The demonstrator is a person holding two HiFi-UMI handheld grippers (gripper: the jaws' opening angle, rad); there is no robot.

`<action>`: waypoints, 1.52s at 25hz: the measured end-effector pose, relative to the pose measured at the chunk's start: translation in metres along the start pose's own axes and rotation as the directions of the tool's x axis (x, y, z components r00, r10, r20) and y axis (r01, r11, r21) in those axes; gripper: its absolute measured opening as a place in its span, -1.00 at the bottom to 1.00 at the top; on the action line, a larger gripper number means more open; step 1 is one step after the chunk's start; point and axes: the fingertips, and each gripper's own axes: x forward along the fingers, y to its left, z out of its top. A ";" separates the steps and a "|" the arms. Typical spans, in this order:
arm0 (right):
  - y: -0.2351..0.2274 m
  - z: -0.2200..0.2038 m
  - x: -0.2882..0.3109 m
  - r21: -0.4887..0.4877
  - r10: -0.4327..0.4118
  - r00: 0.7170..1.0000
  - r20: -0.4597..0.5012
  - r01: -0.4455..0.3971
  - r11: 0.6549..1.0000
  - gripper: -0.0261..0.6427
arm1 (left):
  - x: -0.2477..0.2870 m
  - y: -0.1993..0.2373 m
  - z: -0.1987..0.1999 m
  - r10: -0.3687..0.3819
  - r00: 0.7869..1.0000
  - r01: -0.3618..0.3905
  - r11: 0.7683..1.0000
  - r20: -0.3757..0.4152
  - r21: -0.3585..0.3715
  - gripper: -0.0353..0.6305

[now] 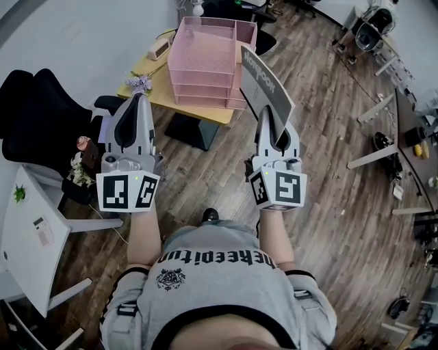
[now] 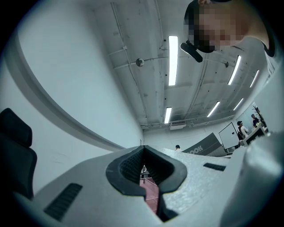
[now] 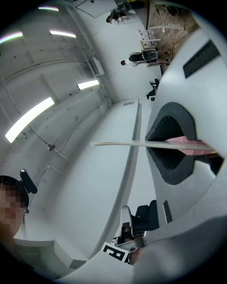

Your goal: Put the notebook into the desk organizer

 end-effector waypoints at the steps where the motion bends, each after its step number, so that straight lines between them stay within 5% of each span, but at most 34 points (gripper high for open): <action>1: -0.001 -0.002 0.004 -0.004 0.006 1.000 -0.001 -0.006 1.000 -0.89 | 0.004 0.000 -0.002 0.002 1.000 -0.002 1.000 0.000 0.001 -0.89; 23: 0.005 -0.037 0.105 -0.034 -0.009 1.000 -0.021 0.009 0.999 -0.89 | 0.086 0.061 -0.054 -0.040 0.998 0.039 0.999 -0.039 -0.029 -0.89; 38: 0.043 -0.071 0.216 -0.274 -0.031 0.997 -0.068 0.012 0.962 -0.89 | 0.170 0.143 -0.086 -0.133 0.990 0.130 0.989 -0.047 -0.066 -0.89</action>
